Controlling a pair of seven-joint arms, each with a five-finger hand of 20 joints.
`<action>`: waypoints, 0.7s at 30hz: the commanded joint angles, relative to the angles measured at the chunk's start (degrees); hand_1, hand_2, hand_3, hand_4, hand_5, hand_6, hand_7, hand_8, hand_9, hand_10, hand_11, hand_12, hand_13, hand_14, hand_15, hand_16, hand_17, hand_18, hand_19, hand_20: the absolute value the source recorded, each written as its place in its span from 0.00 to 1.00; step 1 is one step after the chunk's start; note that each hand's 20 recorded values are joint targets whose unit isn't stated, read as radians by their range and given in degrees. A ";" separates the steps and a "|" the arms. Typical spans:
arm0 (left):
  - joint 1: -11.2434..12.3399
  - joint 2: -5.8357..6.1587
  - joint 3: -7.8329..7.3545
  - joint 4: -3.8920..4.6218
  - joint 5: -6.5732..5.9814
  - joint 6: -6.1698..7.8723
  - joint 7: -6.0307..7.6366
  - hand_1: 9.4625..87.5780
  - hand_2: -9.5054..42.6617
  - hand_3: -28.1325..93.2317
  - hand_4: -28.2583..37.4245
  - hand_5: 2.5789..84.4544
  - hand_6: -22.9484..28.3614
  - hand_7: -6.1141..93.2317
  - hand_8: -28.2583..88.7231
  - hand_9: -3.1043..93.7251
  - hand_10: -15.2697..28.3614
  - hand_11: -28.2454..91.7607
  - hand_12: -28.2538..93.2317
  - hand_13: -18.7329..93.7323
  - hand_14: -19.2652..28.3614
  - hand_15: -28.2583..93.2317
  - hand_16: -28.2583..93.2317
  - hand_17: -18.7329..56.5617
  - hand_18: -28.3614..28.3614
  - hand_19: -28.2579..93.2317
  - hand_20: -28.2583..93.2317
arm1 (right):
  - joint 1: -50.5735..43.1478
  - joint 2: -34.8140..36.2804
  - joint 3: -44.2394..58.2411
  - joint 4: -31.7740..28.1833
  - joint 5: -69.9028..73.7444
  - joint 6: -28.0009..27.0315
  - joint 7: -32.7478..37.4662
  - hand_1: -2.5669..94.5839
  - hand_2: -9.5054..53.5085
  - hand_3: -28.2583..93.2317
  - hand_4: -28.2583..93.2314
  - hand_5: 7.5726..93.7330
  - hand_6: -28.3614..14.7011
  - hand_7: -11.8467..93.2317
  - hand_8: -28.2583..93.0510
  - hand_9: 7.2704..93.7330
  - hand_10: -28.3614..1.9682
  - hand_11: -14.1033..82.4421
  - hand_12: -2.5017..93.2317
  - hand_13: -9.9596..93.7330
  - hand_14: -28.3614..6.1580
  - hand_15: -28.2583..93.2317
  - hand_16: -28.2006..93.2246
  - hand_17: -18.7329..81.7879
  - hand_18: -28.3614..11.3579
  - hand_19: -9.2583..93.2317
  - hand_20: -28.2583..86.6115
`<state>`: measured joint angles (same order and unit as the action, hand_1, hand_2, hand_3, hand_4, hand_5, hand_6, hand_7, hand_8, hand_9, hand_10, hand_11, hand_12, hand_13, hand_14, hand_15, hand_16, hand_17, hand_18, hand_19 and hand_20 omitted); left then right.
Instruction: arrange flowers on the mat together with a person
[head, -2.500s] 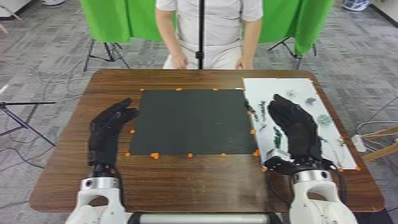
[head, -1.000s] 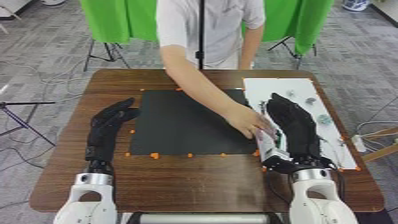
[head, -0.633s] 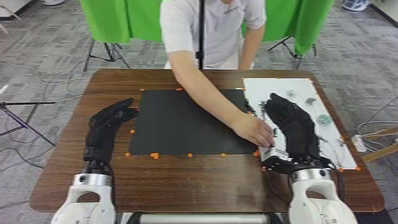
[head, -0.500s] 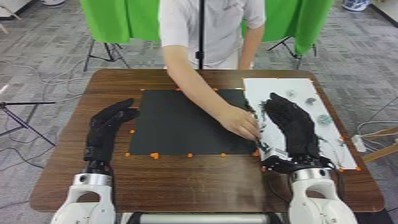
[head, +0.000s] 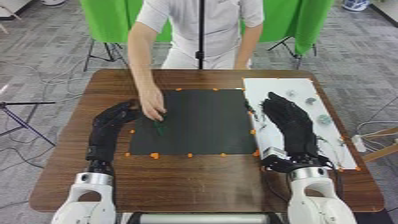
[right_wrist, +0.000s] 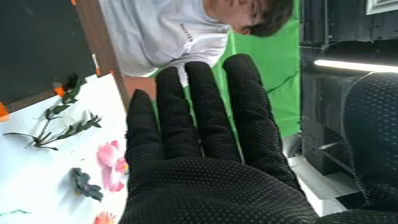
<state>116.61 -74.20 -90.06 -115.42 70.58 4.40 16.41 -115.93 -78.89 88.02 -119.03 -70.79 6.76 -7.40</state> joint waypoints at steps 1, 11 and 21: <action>0.29 -0.74 -0.24 0.17 0.57 -1.14 -0.89 0.27 0.13 0.76 0.19 0.59 0.54 0.22 0.20 0.55 0.68 0.43 0.37 0.53 0.80 0.43 0.25 0.39 0.74 0.32 0.42 | -0.20 0.22 -0.17 -0.12 -0.30 -0.11 -0.21 0.18 0.20 0.82 0.11 0.50 0.62 0.23 0.17 0.47 0.45 0.21 0.19 0.44 0.47 0.32 0.39 0.38 0.42 0.10 0.48; 0.80 -0.79 -0.91 -0.11 0.60 -1.24 -1.02 0.26 0.13 0.76 0.19 0.59 0.54 0.22 0.20 0.55 0.68 0.43 0.37 0.53 0.80 0.43 0.25 0.39 0.74 0.32 0.42 | -0.24 0.28 -0.13 -0.15 -0.40 -0.14 -0.12 0.18 0.19 0.83 0.11 0.50 0.62 0.23 0.17 0.47 0.45 0.21 0.19 0.44 0.49 0.32 0.38 0.38 0.42 0.10 0.48; 0.37 -0.67 -0.79 0.02 0.66 -1.57 -1.13 0.26 0.13 0.76 0.19 0.59 0.54 0.22 0.20 0.55 0.68 0.43 0.37 0.53 0.80 0.43 0.25 0.39 0.74 0.33 0.42 | -0.01 0.36 -0.10 -0.08 -0.42 -0.01 -0.29 0.18 0.19 0.83 0.11 0.50 0.62 0.23 0.17 0.47 0.45 0.21 0.19 0.43 0.49 0.33 0.38 0.38 0.42 0.10 0.48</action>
<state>116.73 -74.50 -90.78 -115.52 70.82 3.69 15.93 -115.85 -78.67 88.02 -119.01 -70.80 6.77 -7.40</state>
